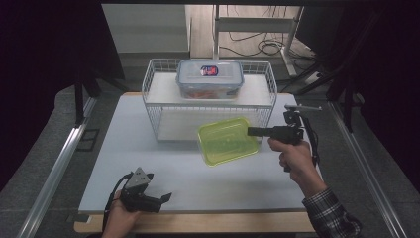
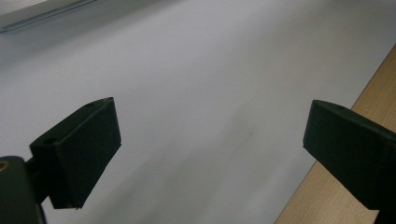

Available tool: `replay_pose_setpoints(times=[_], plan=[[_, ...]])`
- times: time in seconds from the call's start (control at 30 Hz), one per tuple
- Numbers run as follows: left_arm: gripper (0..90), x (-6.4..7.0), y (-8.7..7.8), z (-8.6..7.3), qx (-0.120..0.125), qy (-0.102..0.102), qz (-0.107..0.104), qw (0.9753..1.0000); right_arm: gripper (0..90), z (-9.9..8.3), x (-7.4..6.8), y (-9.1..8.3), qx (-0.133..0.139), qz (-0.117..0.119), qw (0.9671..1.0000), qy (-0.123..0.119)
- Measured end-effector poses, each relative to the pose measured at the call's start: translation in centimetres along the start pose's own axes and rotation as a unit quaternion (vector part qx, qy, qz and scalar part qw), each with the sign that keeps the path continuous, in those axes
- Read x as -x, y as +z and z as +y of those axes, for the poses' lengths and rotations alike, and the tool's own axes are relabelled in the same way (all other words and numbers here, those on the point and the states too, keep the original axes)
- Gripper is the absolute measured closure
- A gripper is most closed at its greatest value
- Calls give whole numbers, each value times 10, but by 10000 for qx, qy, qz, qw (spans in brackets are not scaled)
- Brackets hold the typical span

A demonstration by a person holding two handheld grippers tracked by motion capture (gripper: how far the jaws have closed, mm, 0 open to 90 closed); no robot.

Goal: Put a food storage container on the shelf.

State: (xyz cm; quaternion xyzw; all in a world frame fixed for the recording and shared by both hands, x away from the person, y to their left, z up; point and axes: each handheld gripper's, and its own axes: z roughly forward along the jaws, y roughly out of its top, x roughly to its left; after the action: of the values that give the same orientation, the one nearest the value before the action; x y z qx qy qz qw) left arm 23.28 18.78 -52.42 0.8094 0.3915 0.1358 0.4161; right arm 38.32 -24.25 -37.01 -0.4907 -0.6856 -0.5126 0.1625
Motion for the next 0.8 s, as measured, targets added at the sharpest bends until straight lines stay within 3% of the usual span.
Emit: replay_pose_setpoints(times=[0.3, 0.8], plan=[[41, 0, 1, 0, 30, -11, -26, 10000, 803, 27, -19, -7, 274, -1, 9996, -62], [40, 0, 1, 1, 40, -32, -53, 10000, 803, 62, -38, -11, 699, -43, 9975, -76]])
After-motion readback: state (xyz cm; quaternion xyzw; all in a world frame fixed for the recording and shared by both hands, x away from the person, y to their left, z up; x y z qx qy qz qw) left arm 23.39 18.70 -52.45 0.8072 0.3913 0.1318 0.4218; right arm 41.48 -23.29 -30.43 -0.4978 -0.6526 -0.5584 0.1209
